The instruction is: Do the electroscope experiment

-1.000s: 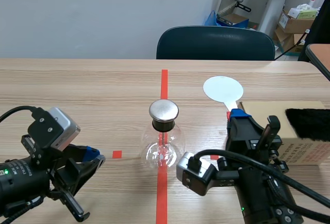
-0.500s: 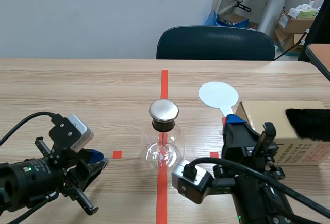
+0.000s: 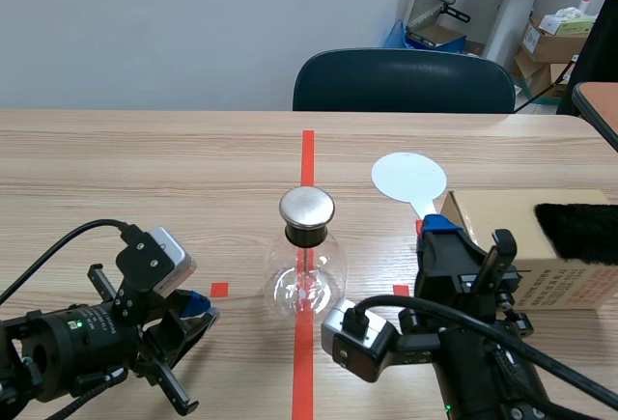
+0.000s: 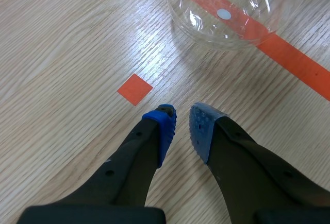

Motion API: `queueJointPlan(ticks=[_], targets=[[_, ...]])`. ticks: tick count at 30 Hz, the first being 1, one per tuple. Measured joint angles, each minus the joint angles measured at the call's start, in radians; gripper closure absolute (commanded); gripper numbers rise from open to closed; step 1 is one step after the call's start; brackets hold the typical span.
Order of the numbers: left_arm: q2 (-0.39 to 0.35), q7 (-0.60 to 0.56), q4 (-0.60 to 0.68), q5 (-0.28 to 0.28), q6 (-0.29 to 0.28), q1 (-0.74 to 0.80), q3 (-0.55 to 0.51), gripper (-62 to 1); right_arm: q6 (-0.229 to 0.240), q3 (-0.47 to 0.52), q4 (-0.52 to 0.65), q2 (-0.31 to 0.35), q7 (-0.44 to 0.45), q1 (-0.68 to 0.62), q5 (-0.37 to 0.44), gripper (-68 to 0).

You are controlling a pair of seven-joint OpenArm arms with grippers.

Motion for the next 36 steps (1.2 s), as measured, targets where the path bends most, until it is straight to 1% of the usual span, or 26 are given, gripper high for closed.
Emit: queueJointPlan(ticks=[11, 15, 17, 30, 36], targets=[[0.000, 0.000, 0.000, 0.000, 0.000, 0.000, 0.000, -11.4, 0.000, 0.000, 0.000, 0.000, -0.008, 0.000, 0.000, -0.8], [0.000, 0.000, 0.000, 0.000, 0.000, 0.000, 0.000, -6.6, 0.000, 0.000, 0.000, 0.000, -0.008, 0.000, 0.000, -0.8], [-0.001, 0.000, 0.000, 0.000, 0.000, 0.000, 0.000, -6.6, -0.007, 0.000, 0.000, 0.000, -0.008, 0.000, 0.000, -0.8], [0.000, 0.000, 0.000, 0.000, 0.000, -0.006, 0.000, -6.6, -0.008, 0.000, 0.000, 0.000, -0.008, 0.000, 0.000, -0.8], [0.021, 0.001, 0.000, 0.000, -0.012, -0.009, 0.000, -6.6, -0.008, 0.000, 0.000, 0.000, -0.008, 0.000, 0.000, -0.8]])
